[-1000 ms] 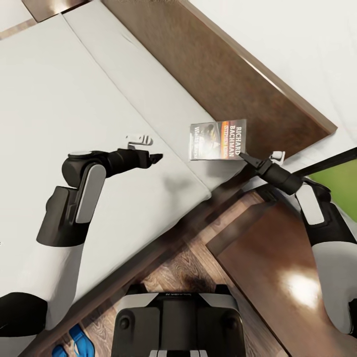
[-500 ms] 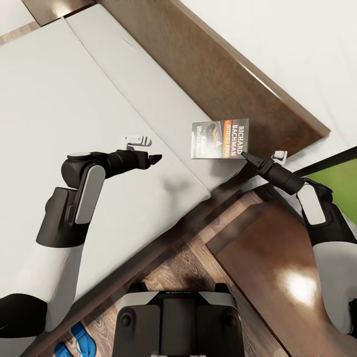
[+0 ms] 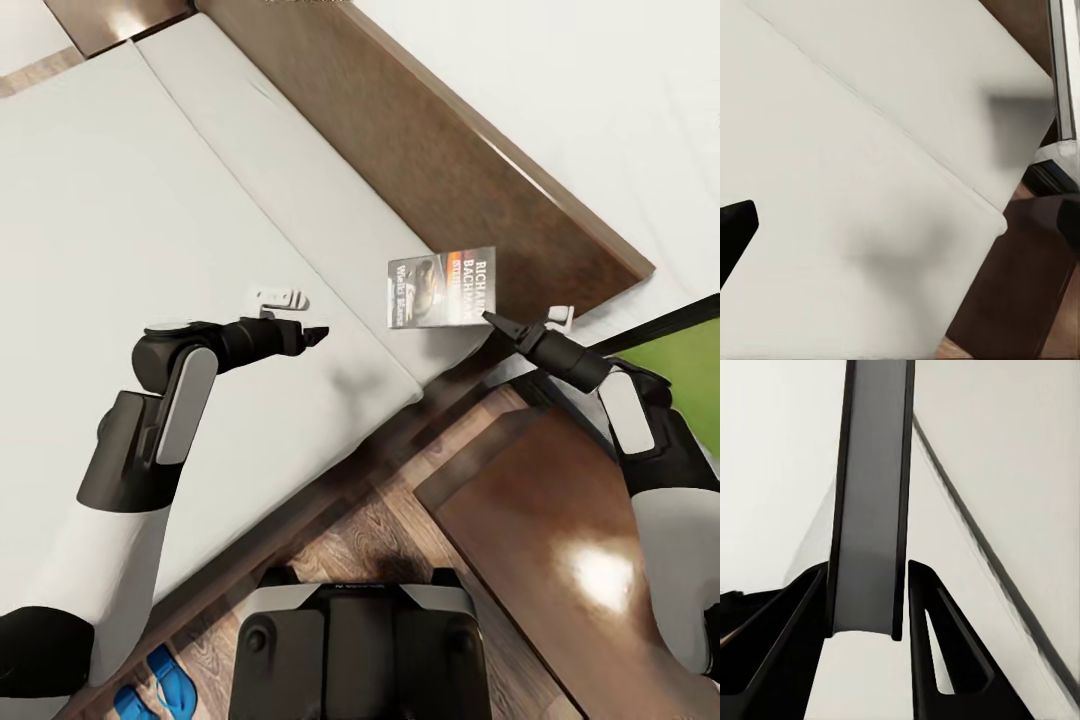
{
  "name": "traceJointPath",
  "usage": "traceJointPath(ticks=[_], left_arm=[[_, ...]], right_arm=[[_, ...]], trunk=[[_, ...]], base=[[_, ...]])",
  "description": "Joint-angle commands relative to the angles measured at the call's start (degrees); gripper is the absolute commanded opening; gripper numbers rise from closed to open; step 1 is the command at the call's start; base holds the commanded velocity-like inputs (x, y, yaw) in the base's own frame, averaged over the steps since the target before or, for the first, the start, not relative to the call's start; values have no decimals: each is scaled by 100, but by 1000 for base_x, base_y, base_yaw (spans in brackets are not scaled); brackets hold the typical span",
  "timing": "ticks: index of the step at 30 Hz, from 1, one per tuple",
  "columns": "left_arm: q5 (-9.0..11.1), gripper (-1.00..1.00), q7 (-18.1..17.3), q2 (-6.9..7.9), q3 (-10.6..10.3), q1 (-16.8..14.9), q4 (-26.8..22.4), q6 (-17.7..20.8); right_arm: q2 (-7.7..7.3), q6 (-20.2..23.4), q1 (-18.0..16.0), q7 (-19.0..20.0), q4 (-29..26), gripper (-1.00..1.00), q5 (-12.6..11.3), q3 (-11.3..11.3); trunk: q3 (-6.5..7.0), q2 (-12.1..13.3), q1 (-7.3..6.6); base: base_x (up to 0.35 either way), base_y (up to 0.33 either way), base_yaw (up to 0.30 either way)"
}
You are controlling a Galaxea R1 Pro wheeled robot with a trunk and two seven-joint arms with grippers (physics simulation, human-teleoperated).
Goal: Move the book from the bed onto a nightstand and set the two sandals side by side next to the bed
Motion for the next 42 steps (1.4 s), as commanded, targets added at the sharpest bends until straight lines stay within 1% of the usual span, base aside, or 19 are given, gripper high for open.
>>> traceJointPath(ticks=[1, 3, 6, 7, 8, 11, 13, 17, 19, 22, 24, 26, 28, 33, 35, 37, 39, 41, 42], left_arm=[[-23, 100, -19, 2, -10, 17, 0, 19], [-25, 100, -15, -7, -15, 61, 7, 19], [-24, 100, -12, -33, -26, 155, 8, 19], [-26, 100, -8, -45, -31, 214, 21, 19], [-27, 100, -6, -50, -33, 239, 28, 19], [-25, 100, -6, -50, -36, 307, 33, 19], [-29, 100, -4, -50, -41, 453, 24, 19], [-32, 100, -8, -41, -49, 581, 18, 19], [-32, 100, -9, -39, -52, 719, 9, 19], [-32, 100, -14, -38, -61, 915, 1, -4], [-33, 100, -15, -37, -67, 1059, -1, -135], [-42, 100, -14, -37, -83, 1218, -3, -354], [-45, 100, -13, -35, -118, 1266, -3, -443], [-49, 100, -6, -19, -313, 1421, 4, -582], [-50, 100, -4, -18, -358, 1493, 4, -605], [-59, 100, 3, -24, -382, 1545, 7, -616], [-69, 100, 6, -34, -396, 1591, 8, -642], [-72, 100, 6, -35, -400, 1605, 10, -662], [-76, 100, 7, -33, -403, 1619, 20, -680]], right_arm=[[4, 24, -2, -15, -33, -100, 2, 2], [0, 37, 6, -3, -76, -100, 29, 6], [-8, 56, 185, 10, -239, -100, 52, 5], [-11, 62, 353, 10, -456, -100, 57, -1], [-13, 67, 439, 7, -646, -100, 59, -1], [-12, 98, 574, 2, -1041, -100, 66, 2], [-10, 169, 664, -2, -1287, -100, 70, 21], [7, 220, 707, -13, -1400, -100, 77, 69], [5, 230, 719, -17, -1433, -100, 80, 134], [-3, 230, 725, -23, -1448, -100, 81, 175], [-4, 229, 726, -26, -1450, -100, 81, 187], [-6, 228, 727, -23, -1453, -100, 82, 197], [-6, 228, 727, -22, -1454, -100, 83, 200], [-6, 228, 727, -20, -1455, -100, 91, 210], [-6, 227, 727, -19, -1455, -100, 139, 212], [-6, 231, 727, -15, -1453, -100, 266, 212], [-6, 230, 727, -5, -1449, -100, 492, 208], [-6, 232, 727, 1, -1448, -100, 582, 207], [-6, 234, 727, 8, -1447, -100, 664, 206]], trunk=[[15, 38, -21], [51, 118, -65], [112, 238, -131], [136, 278, -153], [160, 318, -175], [237, 439, -240], [289, 519, -284], [392, 679, -372], [443, 760, -416], [520, 880, -482], [571, 960, -526], [623, 1040, -570], [674, 1120, -614], [802, 1321, -724], [854, 1401, -768], [905, 1481, -812], [956, 1562, -855], [1008, 1642, -899], [1033, 1682, -921]], base=[[0, 0, 0], [0, 0, 0], [0, 0, -36], [0, 0, -107], [0, 0, -125], [0, 0, -143], [0, 0, -170], [0, 0, -189], [0, 0, -199], [0, 0, -202], [0, 0, -203], [0, 0, -203], [0, 0, -204], [0, 0, -204], [0, 0, -204], [0, 0, -204], [0, 0, -202], [0, 0, -196], [0, 0, -184]])
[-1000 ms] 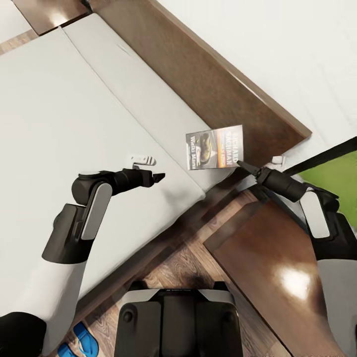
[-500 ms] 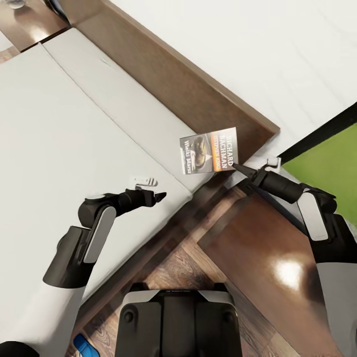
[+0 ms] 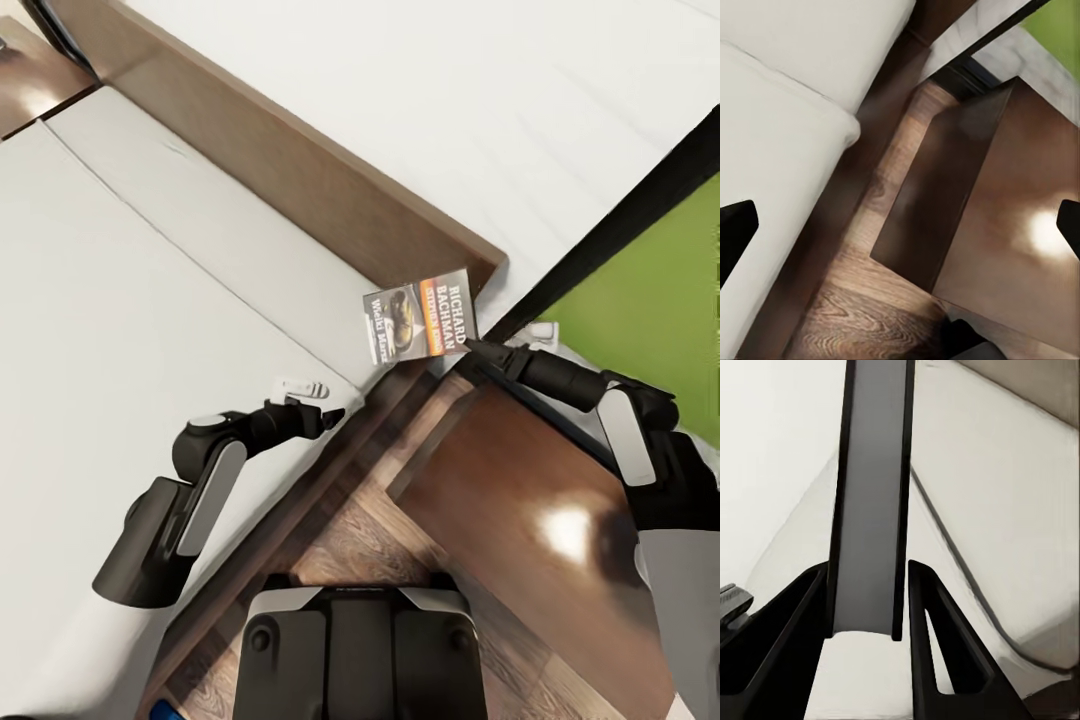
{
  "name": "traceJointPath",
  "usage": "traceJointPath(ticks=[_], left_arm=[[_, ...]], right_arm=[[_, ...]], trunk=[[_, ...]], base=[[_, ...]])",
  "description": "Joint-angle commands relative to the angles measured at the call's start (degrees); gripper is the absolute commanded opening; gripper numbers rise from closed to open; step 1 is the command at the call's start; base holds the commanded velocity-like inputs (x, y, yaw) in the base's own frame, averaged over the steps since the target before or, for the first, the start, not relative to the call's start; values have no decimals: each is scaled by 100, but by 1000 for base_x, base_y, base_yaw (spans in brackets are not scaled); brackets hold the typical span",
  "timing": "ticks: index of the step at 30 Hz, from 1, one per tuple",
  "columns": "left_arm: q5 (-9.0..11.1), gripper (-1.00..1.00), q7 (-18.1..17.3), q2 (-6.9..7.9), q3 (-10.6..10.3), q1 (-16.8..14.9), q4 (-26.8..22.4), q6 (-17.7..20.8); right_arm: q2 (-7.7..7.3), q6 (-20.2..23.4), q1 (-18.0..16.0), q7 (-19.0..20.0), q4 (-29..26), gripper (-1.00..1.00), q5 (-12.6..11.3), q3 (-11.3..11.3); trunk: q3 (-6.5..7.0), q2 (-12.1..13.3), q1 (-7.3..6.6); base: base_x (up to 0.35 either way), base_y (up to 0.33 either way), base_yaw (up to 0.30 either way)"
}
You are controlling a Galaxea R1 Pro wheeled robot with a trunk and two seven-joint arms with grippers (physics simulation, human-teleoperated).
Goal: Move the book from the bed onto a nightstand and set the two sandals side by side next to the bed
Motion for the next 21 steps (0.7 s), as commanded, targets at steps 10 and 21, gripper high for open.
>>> traceJointPath(ticks=[10, 21], left_arm=[[-31, 100, -15, 36, -6, 79, 29, 2], [-28, 100, -6, 16, -1, 92, 32, 2]], right_arm=[[0, 43, -4, 3, 26, -100, 58, 168], [-3, 35, -4, 2, 35, -100, 64, 192]], trunk=[[253, 396, -217], [406, 556, -305]], base=[[0, 0, -177], [0, 0, -131]])
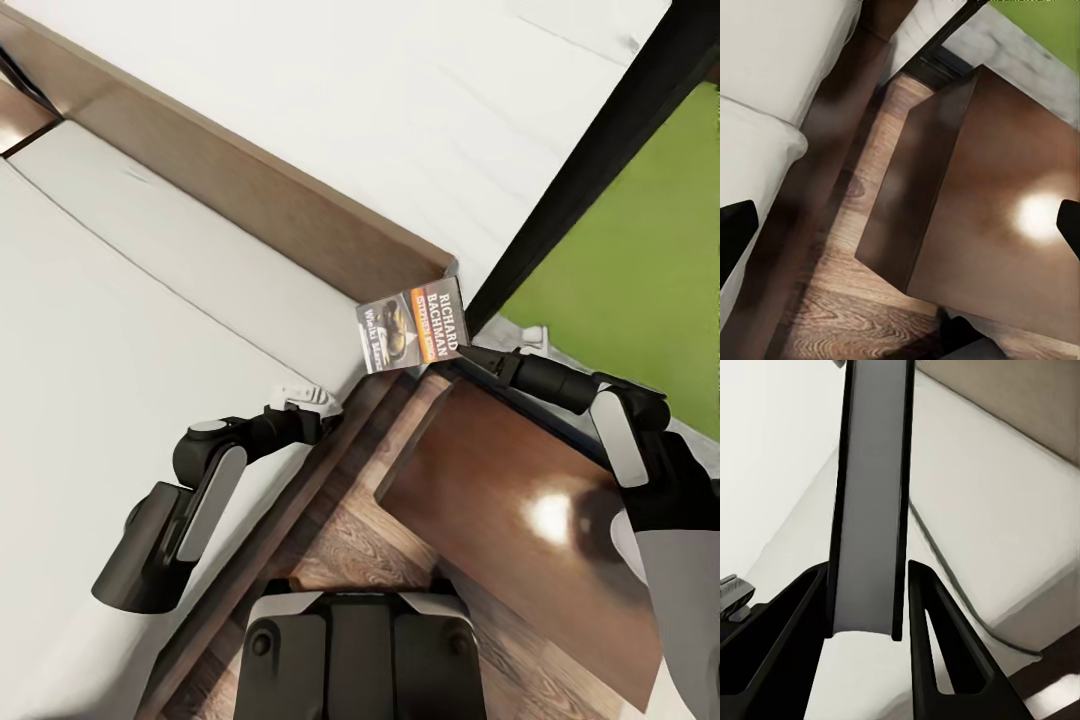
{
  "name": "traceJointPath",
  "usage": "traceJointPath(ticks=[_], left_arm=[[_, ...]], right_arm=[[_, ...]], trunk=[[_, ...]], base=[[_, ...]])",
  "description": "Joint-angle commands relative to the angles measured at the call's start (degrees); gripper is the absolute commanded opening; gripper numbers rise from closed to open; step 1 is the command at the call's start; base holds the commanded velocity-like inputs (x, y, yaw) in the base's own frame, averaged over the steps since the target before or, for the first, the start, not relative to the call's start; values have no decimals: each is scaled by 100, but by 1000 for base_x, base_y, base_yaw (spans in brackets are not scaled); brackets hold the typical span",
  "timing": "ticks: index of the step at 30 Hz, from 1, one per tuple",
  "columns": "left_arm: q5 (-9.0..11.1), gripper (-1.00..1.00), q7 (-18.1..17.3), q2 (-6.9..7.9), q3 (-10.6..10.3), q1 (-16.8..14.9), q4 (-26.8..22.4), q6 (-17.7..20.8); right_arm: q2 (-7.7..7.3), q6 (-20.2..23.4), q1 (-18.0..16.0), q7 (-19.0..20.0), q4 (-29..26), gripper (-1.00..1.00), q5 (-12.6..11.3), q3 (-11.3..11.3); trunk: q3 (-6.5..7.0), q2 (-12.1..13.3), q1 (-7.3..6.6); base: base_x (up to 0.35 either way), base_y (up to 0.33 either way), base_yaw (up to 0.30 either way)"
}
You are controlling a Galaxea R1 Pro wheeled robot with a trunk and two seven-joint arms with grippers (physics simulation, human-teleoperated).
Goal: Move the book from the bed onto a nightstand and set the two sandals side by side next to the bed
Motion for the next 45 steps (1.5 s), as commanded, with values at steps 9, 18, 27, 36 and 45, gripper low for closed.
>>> traceJointPath(ticks=[9, 18, 27, 36, 45], left_arm=[[-9, 100, -26, 10, -4, -3, -4, 13], [27, 100, -28, 10, 0, -3, -4, 4], [34, 100, -31, 10, -1, -3, -4, 4], [37, 100, -32, 10, -1, -3, -4, 4], [29, 100, -31, 4, -3, -3, 2, 4]], right_arm=[[8, 17, -3, -5, 0, -100, -33, 12], [12, 17, -3, -1, -5, -100, -33, 12], [10, 11, 15, -4, 13, -100, -29, 12], [12, 44, 66, 6, 34, -100, -43, 12], [20, 59, 101, -18, 35, -100, -28, 5]], trunk=[[1, -9, 4], [5, -9, 4], [59, -9, 4], [65, -9, 4], [65, -9, 4]], base=[[-44, -115, -5], [-81, -73, 0], [-246, -1, 0], [-26, 0, 0], [-12, -2, 0]])
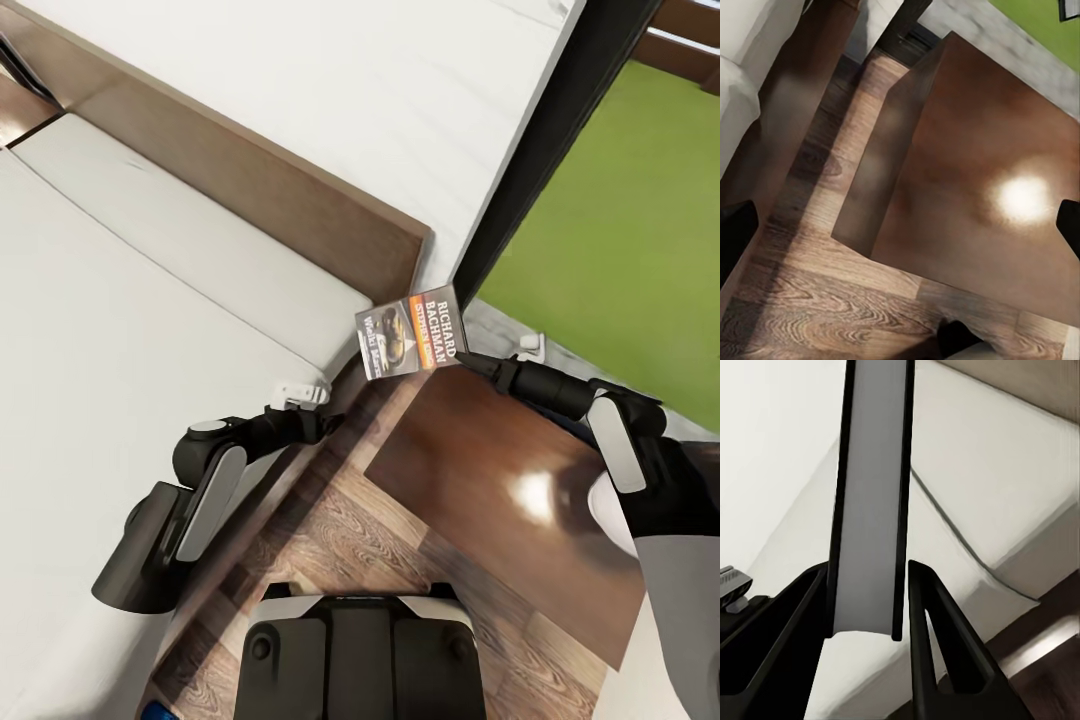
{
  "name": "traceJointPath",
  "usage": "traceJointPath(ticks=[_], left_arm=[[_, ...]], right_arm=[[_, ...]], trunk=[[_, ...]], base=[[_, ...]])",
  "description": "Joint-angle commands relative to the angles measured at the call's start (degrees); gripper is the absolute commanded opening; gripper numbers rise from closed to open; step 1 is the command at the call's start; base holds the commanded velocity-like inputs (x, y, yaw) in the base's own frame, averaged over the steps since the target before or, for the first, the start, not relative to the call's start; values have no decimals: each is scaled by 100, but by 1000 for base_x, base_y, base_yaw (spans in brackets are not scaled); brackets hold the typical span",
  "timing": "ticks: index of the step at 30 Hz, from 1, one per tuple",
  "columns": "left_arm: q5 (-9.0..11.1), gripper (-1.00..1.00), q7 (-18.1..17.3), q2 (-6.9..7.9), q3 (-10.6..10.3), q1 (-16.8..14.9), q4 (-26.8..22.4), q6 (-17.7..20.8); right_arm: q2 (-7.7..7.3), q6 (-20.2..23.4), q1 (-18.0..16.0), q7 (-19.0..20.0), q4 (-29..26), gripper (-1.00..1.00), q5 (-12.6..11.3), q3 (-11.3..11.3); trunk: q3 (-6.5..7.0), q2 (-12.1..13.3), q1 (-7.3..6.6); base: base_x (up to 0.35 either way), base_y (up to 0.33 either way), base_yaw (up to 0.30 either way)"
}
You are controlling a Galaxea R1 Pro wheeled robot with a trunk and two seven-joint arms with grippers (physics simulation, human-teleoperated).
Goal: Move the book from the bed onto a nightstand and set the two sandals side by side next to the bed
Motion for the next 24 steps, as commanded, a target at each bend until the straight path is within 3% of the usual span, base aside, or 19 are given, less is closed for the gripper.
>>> traceJointPath(ticks=[1, 13, 24], left_arm=[[-22, 100, -16, -1, -5, -4, -4, 21], [-31, 100, -16, -25, -7, -4, 0, 21], [-28, 100, -21, -19, -7, -4, 7, 21]], right_arm=[[-2, 36, -3, 0, 0, -100, -30, -3], [7, 13, -2, -4, -6, -100, -28, -4], [17, 20, -2, -6, -7, -100, -34, -1]], trunk=[[-6, -9, 2], [2, -9, 2], [92, -9, 2]], base=[[-142, -28, 0], [-276, -79, 0], [-40, -13, 0]])
